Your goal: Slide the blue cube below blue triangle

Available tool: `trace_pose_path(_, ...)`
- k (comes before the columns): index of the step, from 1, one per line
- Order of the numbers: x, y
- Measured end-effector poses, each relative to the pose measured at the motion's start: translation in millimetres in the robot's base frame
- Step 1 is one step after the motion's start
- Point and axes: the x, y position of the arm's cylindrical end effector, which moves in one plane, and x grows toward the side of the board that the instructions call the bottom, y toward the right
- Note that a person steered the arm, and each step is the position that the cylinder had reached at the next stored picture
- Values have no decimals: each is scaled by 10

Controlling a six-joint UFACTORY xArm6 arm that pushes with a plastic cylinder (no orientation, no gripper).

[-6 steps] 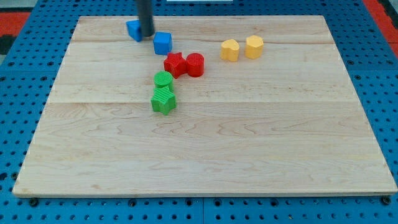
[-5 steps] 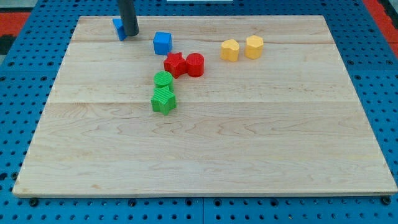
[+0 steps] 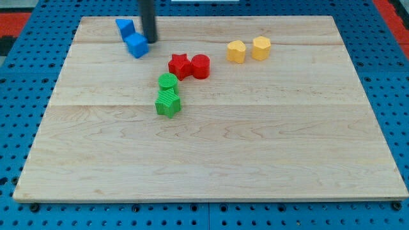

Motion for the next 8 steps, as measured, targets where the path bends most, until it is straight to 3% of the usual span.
trace_pose_path(1, 254, 263)
trace_pose_path(2, 612, 20)
trace_pose_path(3, 404, -369)
trace_pose_path(4, 218, -385)
trace_pose_path(8, 230, -378)
